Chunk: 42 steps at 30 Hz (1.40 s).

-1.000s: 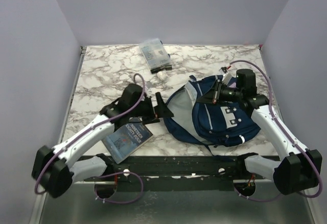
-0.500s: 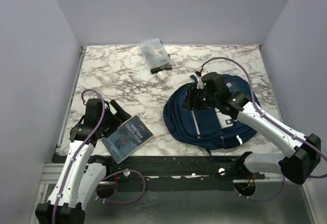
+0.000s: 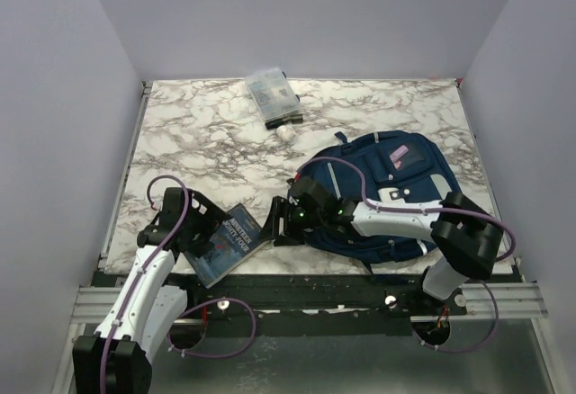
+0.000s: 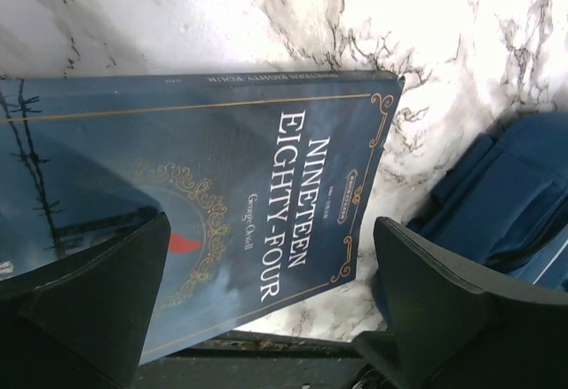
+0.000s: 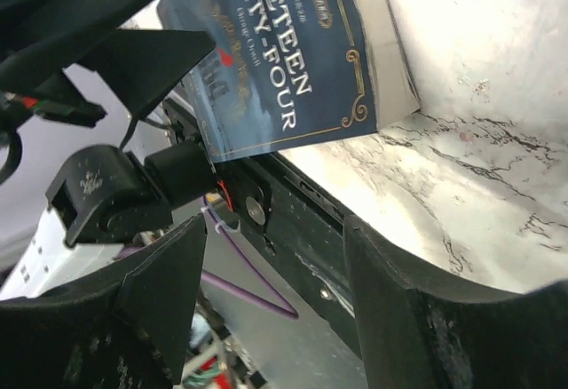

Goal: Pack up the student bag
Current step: Pick up the book from the center of the board.

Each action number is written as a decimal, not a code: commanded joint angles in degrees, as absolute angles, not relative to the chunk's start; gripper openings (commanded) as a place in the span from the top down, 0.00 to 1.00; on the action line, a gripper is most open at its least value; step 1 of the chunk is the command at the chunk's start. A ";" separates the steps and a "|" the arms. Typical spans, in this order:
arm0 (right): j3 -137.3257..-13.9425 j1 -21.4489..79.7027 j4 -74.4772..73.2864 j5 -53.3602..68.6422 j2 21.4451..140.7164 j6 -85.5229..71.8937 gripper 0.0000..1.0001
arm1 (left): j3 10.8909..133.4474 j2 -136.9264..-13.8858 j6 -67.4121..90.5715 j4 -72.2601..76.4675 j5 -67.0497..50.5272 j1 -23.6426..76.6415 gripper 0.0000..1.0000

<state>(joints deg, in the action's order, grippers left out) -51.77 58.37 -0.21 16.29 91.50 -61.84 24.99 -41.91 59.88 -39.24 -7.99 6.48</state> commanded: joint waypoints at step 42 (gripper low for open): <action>-52.23 56.01 14.10 11.15 95.33 -48.26 1.00 | 44.26 -45.08 36.32 -40.66 -24.94 5.73 0.02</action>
